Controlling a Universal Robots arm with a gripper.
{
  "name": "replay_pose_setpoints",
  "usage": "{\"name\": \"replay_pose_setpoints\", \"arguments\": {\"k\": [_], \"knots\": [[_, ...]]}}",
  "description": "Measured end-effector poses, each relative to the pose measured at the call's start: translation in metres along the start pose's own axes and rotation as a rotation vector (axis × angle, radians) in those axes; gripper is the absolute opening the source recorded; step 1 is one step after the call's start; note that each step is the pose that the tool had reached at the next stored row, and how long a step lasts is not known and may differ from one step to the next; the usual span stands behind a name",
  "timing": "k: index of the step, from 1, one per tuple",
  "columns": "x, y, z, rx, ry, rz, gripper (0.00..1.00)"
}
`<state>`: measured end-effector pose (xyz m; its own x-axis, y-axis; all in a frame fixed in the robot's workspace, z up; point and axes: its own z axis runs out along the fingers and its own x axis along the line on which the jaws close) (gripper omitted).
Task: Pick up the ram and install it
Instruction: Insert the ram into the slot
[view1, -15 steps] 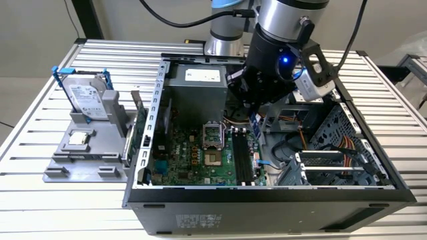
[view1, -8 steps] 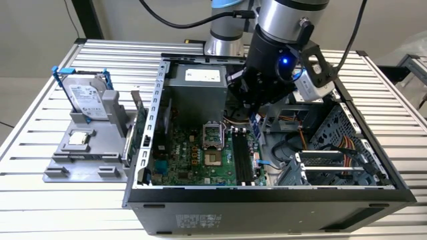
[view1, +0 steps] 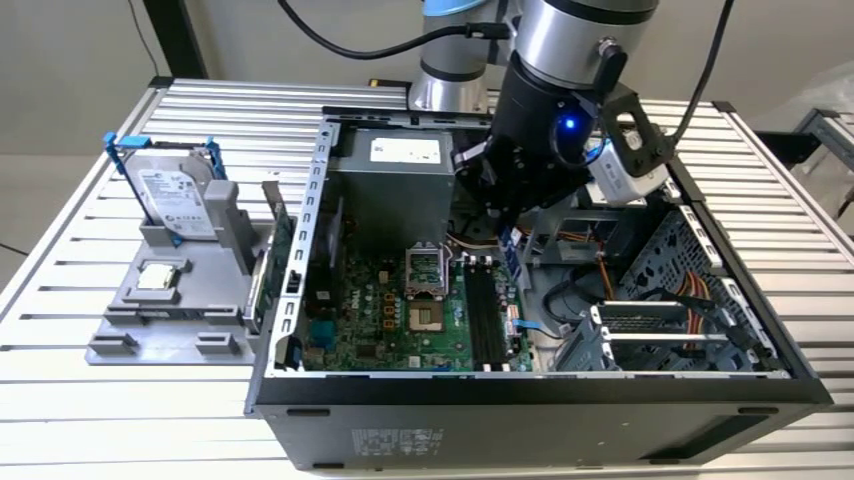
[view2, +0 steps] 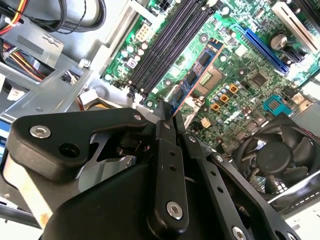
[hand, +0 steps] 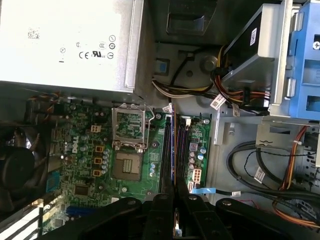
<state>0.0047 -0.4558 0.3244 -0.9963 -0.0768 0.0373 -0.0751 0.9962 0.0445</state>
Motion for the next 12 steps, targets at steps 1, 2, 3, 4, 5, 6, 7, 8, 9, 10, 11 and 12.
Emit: {"name": "replay_pose_setpoints", "arguments": {"k": [1,2,3,4,5,6,7,8,9,10,11,12], "knots": [[-0.0001,-0.0001,0.0021,0.0002,0.0,0.0,0.0],[-0.0001,-0.0001,0.0027,0.0004,0.0,0.0,0.0],[-0.0001,-0.0001,0.0027,0.0005,0.0,0.0,0.0],[-0.0001,-0.0001,0.0027,0.0004,0.0,0.0,0.0],[-0.0001,-0.0001,0.0028,0.0004,0.0,0.0,0.0],[-0.0001,-0.0001,0.0028,0.0005,0.0,0.0,0.0],[-0.0002,-0.0001,0.0031,0.0002,-0.0001,0.001,0.0],[-0.0006,-0.0002,0.0034,0.0001,-0.0002,0.003,0.0],[-0.0011,-0.0002,0.0036,0.0,-0.0003,0.005,0.0],[-0.0014,-0.0002,0.0038,0.0001,-0.0003,0.007,0.0],[-0.0018,-0.0002,0.0042,0.0001,-0.0003,0.009,0.0],[-0.0026,-0.0002,0.0046,0.0,-0.0004,0.01,0.0]]}}
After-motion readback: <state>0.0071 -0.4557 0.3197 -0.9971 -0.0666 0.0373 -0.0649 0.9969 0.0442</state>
